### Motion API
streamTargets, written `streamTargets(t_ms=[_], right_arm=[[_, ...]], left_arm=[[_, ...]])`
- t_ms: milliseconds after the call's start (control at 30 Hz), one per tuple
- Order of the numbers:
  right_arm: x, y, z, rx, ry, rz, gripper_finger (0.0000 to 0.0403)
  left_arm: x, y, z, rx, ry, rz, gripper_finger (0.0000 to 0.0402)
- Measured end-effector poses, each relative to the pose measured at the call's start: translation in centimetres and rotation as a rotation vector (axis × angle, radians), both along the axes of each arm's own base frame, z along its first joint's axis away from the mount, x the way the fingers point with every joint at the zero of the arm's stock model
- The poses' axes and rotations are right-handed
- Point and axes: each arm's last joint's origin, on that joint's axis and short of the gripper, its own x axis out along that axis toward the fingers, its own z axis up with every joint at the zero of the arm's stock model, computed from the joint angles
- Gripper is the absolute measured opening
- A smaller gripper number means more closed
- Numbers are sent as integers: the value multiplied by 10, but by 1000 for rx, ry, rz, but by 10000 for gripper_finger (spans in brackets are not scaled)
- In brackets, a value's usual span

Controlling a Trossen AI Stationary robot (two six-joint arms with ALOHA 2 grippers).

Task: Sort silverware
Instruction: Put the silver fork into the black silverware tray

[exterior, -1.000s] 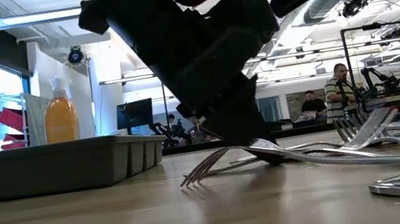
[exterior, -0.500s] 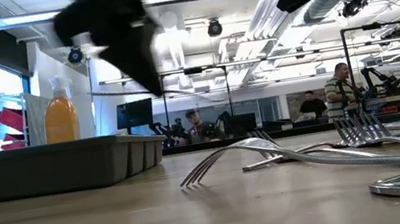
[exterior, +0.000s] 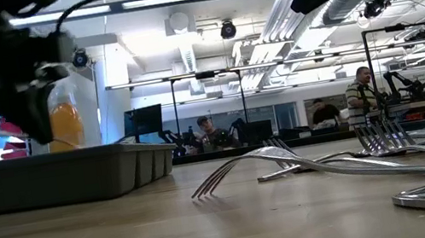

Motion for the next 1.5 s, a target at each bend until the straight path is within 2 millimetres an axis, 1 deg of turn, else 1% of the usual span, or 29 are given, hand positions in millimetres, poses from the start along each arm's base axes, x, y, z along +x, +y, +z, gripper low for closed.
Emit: streamTargets(t_ms=[33,100,133,200,333,600,767,933,1167,1233,1333,1433,1500], right_arm=[[0,0,0,0,0,0,192],[0,0,0,2,-2,1,192],[1,0,0,3,-5,0,192],[1,0,0,3,-5,0,192],[1,0,0,5,-4,1,192],[1,0,0,7,-1,3,192],[1,0,0,9,0,4,192],[1,0,0,9,0,4,192],[1,0,0,9,1,4,192],[1,0,0,9,1,4,192],[1,0,0,9,1,4,192],[1,0,0,8,1,4,192],[1,0,0,9,1,4,192]], left_arm=[[-3,3,4,-14,-22,5,0],[-1,5,16,-54,-113,-9,0],[-1,6,20,-61,-135,-13,0],[-6,12,20,-66,-111,0,0],[-3,16,20,-131,-106,-9,0],[3,34,10,-111,-39,95,0],[9,44,-1,-158,16,121,0],[15,47,-13,-206,85,113,2],[22,47,-31,-219,188,113,3],[24,48,-36,-218,214,116,9],[25,48,-39,-213,226,120,35],[24,48,-33,-211,224,122,72],[23,48,-24,-210,234,124,97]])
